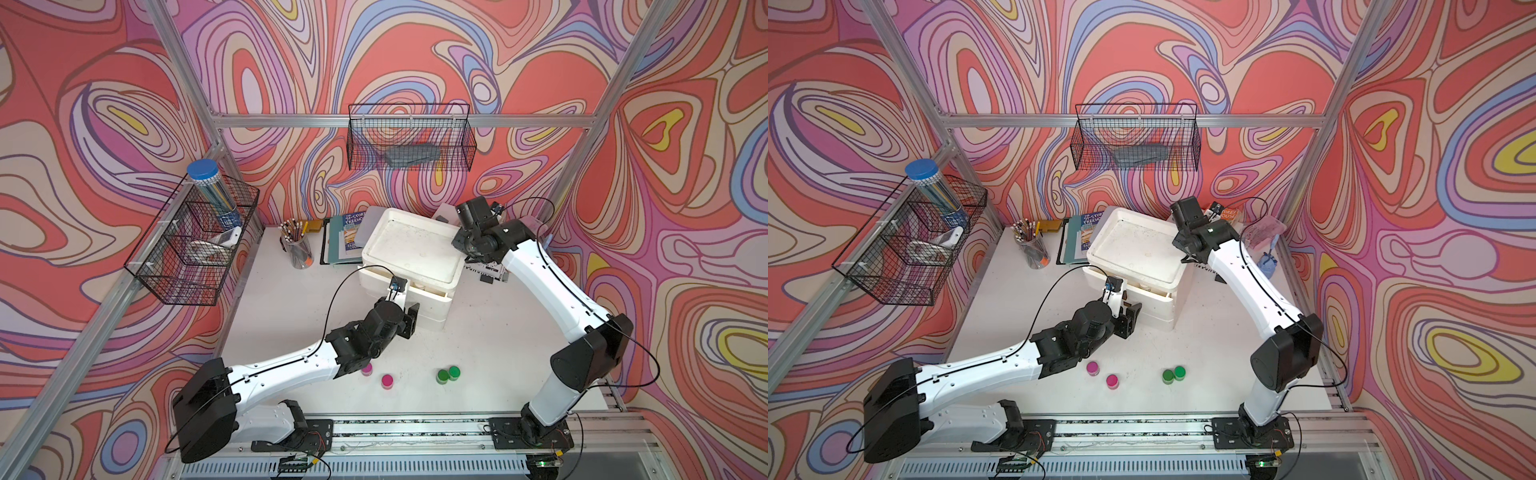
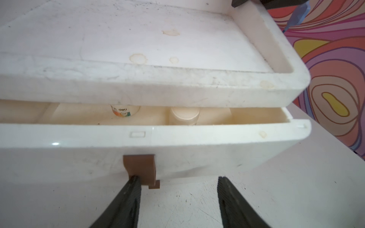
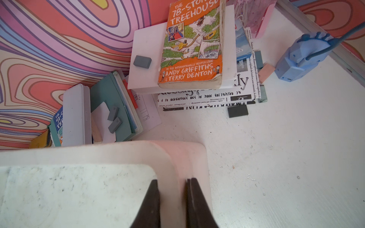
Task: Put the paint cans in the drawer according to color
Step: Close the drawer in the storage box, then open the drawer in the storage box.
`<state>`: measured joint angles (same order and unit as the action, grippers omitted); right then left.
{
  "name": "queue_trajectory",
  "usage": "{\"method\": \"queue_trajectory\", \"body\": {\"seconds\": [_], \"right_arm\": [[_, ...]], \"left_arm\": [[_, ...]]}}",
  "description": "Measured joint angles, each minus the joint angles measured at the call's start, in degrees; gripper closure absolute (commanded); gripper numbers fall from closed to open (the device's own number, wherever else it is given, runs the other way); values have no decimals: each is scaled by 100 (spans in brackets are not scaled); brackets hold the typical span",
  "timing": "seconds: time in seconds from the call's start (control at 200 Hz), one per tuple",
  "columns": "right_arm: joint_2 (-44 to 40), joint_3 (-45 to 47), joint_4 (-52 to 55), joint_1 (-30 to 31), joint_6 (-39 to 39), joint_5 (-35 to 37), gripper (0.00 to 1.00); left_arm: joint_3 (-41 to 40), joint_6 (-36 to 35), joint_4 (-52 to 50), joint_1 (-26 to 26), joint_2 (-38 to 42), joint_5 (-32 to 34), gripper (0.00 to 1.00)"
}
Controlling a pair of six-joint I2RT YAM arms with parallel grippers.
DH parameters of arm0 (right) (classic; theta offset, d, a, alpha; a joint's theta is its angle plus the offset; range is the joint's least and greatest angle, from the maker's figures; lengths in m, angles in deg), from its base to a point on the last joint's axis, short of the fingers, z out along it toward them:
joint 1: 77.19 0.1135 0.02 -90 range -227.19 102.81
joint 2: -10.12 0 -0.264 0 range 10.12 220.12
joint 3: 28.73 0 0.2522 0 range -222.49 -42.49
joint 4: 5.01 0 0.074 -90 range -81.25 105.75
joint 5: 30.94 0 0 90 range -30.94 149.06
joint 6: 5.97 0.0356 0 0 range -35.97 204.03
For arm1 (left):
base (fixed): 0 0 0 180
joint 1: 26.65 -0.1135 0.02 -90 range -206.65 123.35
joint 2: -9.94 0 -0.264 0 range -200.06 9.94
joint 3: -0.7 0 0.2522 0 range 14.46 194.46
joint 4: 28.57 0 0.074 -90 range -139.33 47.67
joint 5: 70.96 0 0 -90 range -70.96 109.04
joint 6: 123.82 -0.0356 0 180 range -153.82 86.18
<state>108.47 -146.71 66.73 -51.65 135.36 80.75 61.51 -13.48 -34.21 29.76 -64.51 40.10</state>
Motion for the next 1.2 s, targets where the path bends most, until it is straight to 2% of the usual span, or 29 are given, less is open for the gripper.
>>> {"method": "queue_trajectory", "body": {"seconds": [0.21, 0.471, 0.601, 0.756, 0.841, 1.047, 1.202], "right_arm": [[0, 0, -2, -2, -4, -7, 100], [-20, 46, -55, -11, -13, -13, 100], [-57, 107, -120, -72, -22, -83, 100], [-76, 122, -160, -140, -28, -214, 100], [-76, 125, -170, -160, -48, -249, 100], [-92, 151, -214, -197, -90, -315, 100], [-107, 175, -238, -210, -92, -350, 100]], "left_arm": [[271, -229, 323, -70, -444, 11, 38], [212, -428, 660, -166, -549, -107, 30], [-560, -424, 1097, -205, 37, -444, 30], [-1698, -179, 1071, -208, 1252, -699, 28], [-2122, -68, 1064, -214, 1554, -745, 28], [-2260, -44, 1377, -304, 944, -782, 29], [-2245, -87, 2094, -470, 181, -780, 41]]}}
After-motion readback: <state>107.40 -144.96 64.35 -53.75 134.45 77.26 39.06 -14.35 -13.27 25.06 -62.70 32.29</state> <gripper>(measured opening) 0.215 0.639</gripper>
